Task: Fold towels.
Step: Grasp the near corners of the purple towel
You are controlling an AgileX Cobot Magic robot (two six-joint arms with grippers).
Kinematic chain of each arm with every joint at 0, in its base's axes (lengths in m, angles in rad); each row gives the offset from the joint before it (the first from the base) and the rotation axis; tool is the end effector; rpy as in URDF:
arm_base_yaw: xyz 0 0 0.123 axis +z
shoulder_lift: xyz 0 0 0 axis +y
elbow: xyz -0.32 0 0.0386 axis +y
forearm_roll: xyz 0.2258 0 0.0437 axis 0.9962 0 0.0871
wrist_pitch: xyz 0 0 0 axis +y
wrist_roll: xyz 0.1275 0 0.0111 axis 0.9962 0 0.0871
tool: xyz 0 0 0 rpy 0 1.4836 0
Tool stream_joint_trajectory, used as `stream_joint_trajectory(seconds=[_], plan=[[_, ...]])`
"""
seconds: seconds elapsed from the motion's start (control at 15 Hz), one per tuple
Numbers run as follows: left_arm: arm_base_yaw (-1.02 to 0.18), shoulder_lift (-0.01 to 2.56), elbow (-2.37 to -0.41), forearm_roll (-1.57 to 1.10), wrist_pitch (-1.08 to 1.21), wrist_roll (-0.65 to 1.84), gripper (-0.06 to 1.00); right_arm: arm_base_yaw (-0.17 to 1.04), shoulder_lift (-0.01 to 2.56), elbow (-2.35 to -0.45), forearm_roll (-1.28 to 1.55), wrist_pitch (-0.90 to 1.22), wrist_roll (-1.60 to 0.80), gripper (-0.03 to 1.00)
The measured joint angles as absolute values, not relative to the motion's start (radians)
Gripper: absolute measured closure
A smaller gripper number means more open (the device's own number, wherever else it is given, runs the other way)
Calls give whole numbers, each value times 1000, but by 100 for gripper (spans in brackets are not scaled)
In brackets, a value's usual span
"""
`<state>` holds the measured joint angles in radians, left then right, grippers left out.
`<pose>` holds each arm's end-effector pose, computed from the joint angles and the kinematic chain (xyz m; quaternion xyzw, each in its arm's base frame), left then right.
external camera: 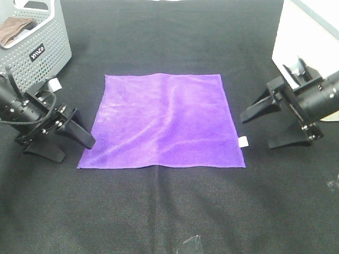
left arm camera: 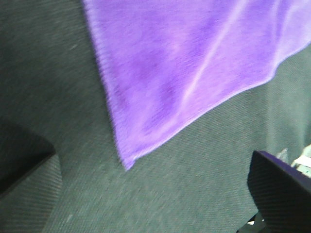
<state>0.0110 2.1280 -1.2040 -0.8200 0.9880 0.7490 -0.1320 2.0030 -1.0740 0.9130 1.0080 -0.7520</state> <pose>0.3668 -0.0741 0.1192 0.0858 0.9422 -0.3239 0.0043 0.3437 0.0408 0.1477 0.0000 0.9334 0.3575 0.0311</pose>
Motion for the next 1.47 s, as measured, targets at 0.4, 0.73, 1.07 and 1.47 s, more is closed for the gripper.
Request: stream_joint_trajectory(seconds=[0.4,0.73,1.07,1.47], plan=[[12,2161,-1211,-889,987,790,-3,-132,2100,-1099,936,920,-832,2],[18,2179,-1220,-909,1001,790,-2,-135,2134,-1110,966,939,-848,4],[-47,2180,-1223,-908,969,780,-2,-86,2135,-1110,968,910,-839,8],[-195,2177,-1228,-923,854,720,10,138,2132,-1119,965,736,-819,36]])
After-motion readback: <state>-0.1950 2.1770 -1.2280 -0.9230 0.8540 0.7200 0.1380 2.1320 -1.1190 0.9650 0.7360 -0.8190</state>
